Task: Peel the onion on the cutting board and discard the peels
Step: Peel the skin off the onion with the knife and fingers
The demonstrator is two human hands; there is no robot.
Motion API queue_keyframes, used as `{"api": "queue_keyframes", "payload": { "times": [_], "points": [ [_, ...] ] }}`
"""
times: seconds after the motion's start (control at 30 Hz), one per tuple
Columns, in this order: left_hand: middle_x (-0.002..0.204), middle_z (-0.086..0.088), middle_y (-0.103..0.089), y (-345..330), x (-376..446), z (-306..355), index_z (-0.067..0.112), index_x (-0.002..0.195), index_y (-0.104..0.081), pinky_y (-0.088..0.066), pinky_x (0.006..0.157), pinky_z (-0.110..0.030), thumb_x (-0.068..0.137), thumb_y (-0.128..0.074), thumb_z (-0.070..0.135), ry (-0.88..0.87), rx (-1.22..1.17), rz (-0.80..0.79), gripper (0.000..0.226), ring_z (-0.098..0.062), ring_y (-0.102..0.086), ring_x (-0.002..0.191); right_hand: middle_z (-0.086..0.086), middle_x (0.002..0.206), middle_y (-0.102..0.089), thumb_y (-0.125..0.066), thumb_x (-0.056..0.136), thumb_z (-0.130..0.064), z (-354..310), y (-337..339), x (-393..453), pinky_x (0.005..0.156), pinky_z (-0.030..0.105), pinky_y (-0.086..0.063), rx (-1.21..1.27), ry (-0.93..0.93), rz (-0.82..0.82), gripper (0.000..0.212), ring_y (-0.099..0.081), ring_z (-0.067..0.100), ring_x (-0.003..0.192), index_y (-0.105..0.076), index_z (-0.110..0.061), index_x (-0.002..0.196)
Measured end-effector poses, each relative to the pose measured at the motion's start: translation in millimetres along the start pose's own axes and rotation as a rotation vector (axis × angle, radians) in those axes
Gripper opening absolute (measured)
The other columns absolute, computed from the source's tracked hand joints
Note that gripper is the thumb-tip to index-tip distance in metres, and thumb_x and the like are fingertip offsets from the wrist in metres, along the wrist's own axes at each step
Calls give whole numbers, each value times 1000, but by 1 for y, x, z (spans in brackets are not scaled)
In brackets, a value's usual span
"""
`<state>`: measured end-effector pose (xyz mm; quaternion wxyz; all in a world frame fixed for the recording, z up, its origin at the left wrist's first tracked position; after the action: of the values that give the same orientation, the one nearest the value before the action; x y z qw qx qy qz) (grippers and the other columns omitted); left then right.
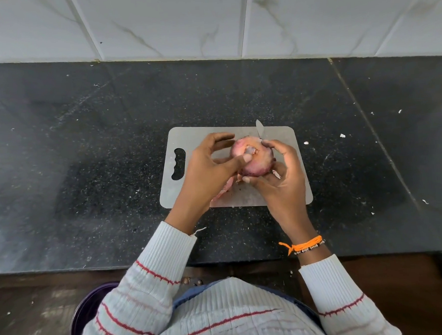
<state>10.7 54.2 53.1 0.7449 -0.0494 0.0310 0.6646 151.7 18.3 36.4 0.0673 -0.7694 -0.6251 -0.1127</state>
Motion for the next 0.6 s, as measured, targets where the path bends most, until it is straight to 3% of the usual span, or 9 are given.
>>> {"api": "queue_keyframes", "payload": {
  "times": [0.13,0.23,0.33,0.47,0.6],
  "points": [
    [125,-7,-57,-8,-3,-5,25,120,-54,-57,77,-28,72,-72,-5,0,-66,-198,59,-26,-59,112,-1,128,-52,-76,70,6,-1,-3,1,88,29,-54,24,-49,-60,62,-53,20,121,-51,-24,120],
    [123,-8,-55,-6,-3,-7,20,124,-53,-58,77,-28,70,-72,-10,10,-87,-171,64,-22,-62,105,-6,126,-55,-72,74,6,-3,-2,3,94,32,-50,-39,-28,-129,58,-52,15,122,-53,-20,122],
    [119,-5,-57,-3,-3,-7,18,123,-53,-57,81,-33,66,-75,-9,-18,-40,-137,67,-27,-59,110,1,122,-58,-65,80,-1,-7,4,6,94,36,-49,-96,22,-98,40,-53,16,119,-58,-14,117],
    [112,-3,-58,-3,-3,-8,20,121,-52,-58,79,-40,61,-79,-8,0,-3,-106,71,-31,-65,99,6,106,-60,-64,83,-1,-15,9,9,84,24,-51,-100,30,17,19,-59,11,102,-65,-11,99],
    [114,-8,-57,-2,-3,-8,22,120,-53,-58,78,-45,59,-83,-2,29,6,-80,72,-31,-66,94,6,105,-56,-67,82,-3,-23,7,10,79,20,-52,-194,108,-23,22,-57,8,102,-66,-18,98]
  ]
}}
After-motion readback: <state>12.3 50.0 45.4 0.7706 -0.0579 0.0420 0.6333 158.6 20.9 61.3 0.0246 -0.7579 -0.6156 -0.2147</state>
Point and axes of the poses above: each hand's wrist, its own x-axis towards the middle knuckle, its own y-axis out of the back of the hand, z = x × y, the point moved 6 cm from there along x, towards the middle knuckle
